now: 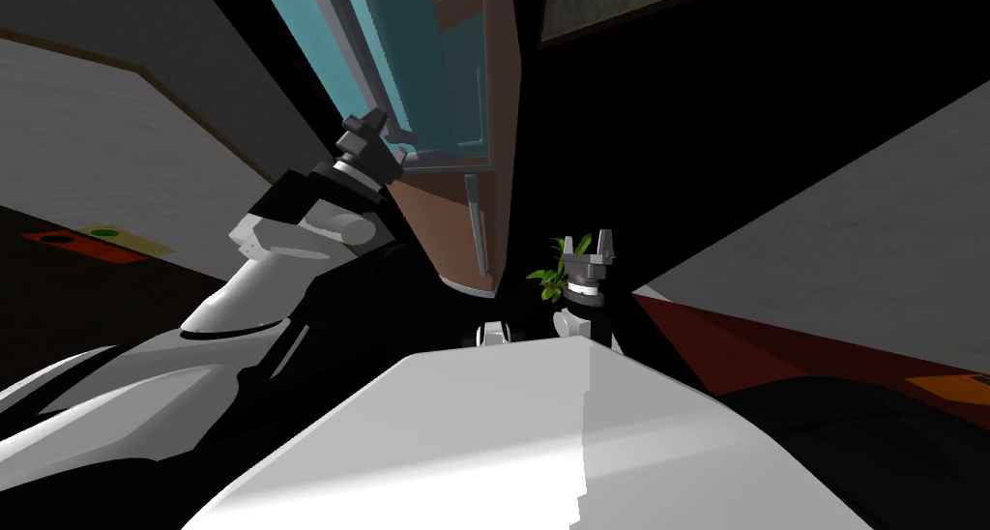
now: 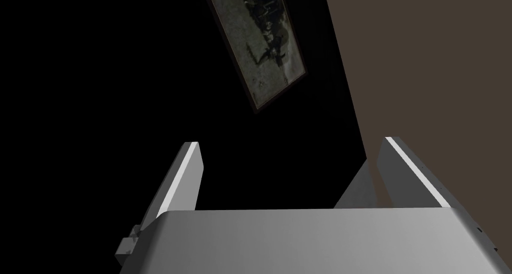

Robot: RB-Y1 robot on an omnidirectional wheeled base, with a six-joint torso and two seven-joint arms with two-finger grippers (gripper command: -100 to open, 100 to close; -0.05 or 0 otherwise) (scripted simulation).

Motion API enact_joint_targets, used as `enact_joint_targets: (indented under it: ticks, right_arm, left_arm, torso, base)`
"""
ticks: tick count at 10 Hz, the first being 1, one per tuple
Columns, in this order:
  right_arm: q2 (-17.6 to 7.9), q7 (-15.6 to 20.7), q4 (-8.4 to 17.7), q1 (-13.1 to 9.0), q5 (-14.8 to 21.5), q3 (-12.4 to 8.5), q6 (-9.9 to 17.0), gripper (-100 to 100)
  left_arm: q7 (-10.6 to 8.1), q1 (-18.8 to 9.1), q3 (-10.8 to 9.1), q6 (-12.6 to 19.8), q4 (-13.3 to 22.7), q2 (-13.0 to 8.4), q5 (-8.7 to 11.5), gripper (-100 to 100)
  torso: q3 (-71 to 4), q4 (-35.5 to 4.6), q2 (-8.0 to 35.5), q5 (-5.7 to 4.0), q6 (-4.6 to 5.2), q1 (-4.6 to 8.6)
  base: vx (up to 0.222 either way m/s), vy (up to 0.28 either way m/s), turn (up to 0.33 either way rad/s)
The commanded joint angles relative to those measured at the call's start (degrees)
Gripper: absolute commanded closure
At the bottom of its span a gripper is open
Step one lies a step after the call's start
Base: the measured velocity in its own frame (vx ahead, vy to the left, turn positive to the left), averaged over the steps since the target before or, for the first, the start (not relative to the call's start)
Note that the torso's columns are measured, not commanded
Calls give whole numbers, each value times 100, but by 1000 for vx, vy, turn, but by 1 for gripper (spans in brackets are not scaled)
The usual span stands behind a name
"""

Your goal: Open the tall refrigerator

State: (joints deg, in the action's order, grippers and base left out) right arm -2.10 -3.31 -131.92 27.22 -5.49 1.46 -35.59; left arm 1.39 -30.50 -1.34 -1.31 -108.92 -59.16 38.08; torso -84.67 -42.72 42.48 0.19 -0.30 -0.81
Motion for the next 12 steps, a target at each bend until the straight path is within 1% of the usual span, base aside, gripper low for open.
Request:
enact_joint_targets:
  ticks: [1, 2, 3, 4, 6, 7, 8, 9, 11, 12]
  right_arm:
    - [0, 0, 0, 0, 0, 0, 0, 0]
    - [2, 0, 1, 1, 0, 2, 0, 0]
    - [1, 0, 0, 2, 0, 1, 0, 0]
    - [1, 0, -1, 2, 0, 1, 0, 0]
    - [2, 0, -1, 2, 0, 2, -1, 0]
    - [1, 0, -1, 1, 0, 1, -1, 0]
    - [2, 0, 0, 1, 0, 2, 0, 0]
    - [1, 0, 0, 2, 0, 1, 0, 0]
    - [2, 0, 0, 2, 0, 1, -1, 0]
    - [1, 0, 0, 2, 0, 1, 0, 0]
  left_arm:
    - [-102, 59, 46, -101, -122, -130, 148, 100]
    - [-184, 81, 107, -171, -301, -172, 258, 100]
    - [-234, 83, 139, -213, -444, -209, 346, 100]
    - [-234, 83, 139, -213, -444, -209, 346, 100]
    - [-334, 87, 203, -297, -731, -281, 522, 100]
    - [-334, 87, 203, -297, -731, -281, 522, 100]
    - [-384, 90, 235, -339, -874, -317, 610, 100]
    - [-384, 90, 235, -339, -874, -317, 610, 100]
    - [-484, 94, 299, -423, -1161, -390, 786, 100]
    - [-484, 94, 299, -423, -1161, -390, 786, 100]
  torso:
    - [3, 3, -5, -2, -1, 12]
    - [-23, 26, -47, -31, 14, 107]
    - [-34, 37, -64, -55, 37, 125]
    - [-22, 37, -50, -44, 42, 107]
    - [-45, 29, -69, -31, 34, 76]
    - [-44, 16, -51, -21, 30, 41]
    - [-46, 13, -52, -13, 20, 35]
    - [-48, 11, -57, -13, 16, 27]
    - [-55, 16, -66, -29, 22, 58]
    - [-51, 5, -54, -31, 28, 53]
  base:
    - [-72, 175, -19]
    - [-42, 205, 15]
    - [-49, 304, -27]
    - [-6, 238, -38]
    - [7, 268, -16]
    - [-45, 265, -33]
    - [-21, 275, -15]
    - [-1, 210, -9]
    - [-15, 261, -3]
    - [-7, 270, -27]
